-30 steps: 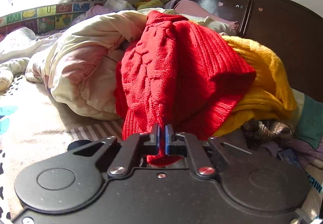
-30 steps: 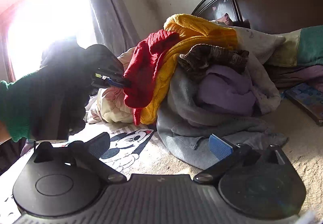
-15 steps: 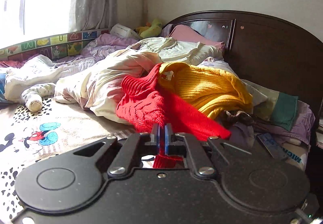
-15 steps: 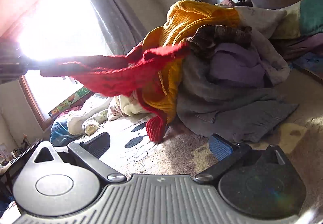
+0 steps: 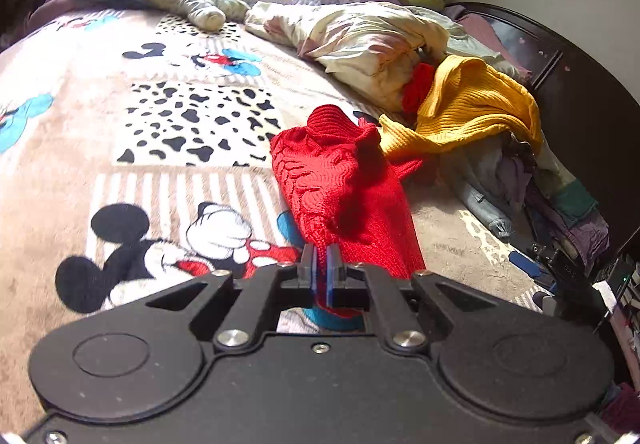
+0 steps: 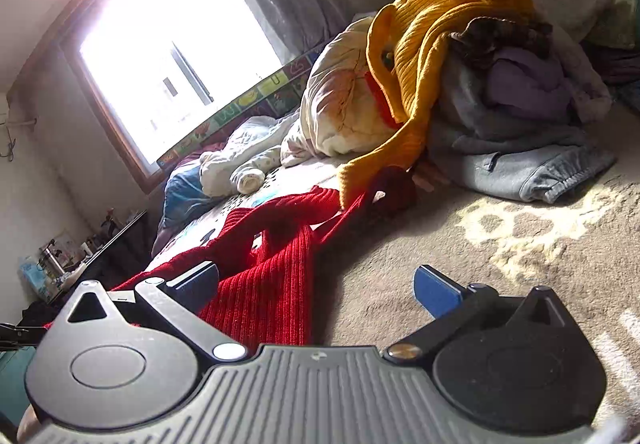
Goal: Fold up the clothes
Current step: 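Pull the red sweater out of the pile and lay it on the blanket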
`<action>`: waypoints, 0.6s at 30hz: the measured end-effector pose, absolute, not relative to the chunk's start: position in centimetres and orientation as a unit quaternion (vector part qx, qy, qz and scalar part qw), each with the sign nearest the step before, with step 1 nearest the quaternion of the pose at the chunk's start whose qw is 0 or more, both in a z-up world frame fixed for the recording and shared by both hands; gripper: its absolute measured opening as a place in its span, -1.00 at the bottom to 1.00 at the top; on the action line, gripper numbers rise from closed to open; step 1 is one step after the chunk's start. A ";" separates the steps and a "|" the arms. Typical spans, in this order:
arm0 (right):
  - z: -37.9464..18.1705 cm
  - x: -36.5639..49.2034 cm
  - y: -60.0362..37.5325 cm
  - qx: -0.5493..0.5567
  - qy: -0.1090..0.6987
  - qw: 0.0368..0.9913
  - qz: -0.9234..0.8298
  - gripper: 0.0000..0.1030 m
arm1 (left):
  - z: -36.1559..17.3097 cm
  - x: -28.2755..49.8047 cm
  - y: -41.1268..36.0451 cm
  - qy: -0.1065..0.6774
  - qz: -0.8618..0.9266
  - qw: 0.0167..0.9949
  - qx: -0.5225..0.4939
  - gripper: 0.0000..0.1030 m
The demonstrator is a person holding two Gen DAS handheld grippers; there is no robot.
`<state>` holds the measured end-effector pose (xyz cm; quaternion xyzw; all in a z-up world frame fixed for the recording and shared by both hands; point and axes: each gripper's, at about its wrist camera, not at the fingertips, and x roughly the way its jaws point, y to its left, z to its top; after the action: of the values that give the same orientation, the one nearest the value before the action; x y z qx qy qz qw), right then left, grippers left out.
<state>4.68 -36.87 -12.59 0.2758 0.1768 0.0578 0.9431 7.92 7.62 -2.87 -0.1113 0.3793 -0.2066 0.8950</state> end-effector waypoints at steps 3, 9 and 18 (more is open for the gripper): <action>-12.2 5.1 -34.1 0.266 0.202 0.938 0.093 1.00 | -4.7 5.5 11.2 0.401 -0.164 0.884 -0.173 -0.97; -10.9 7.1 -30.8 0.223 0.241 0.935 0.133 0.99 | -5.1 3.6 14.9 0.406 -0.066 0.895 -0.174 -0.35; -12.2 12.2 -30.8 0.215 0.293 0.926 0.105 0.50 | -2.9 7.1 6.2 0.347 -0.117 0.930 -0.024 0.29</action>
<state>12.15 -30.82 -12.18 0.2145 0.2928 0.1046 0.9259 7.14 6.21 -2.85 -0.0244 0.3466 -0.1169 0.9304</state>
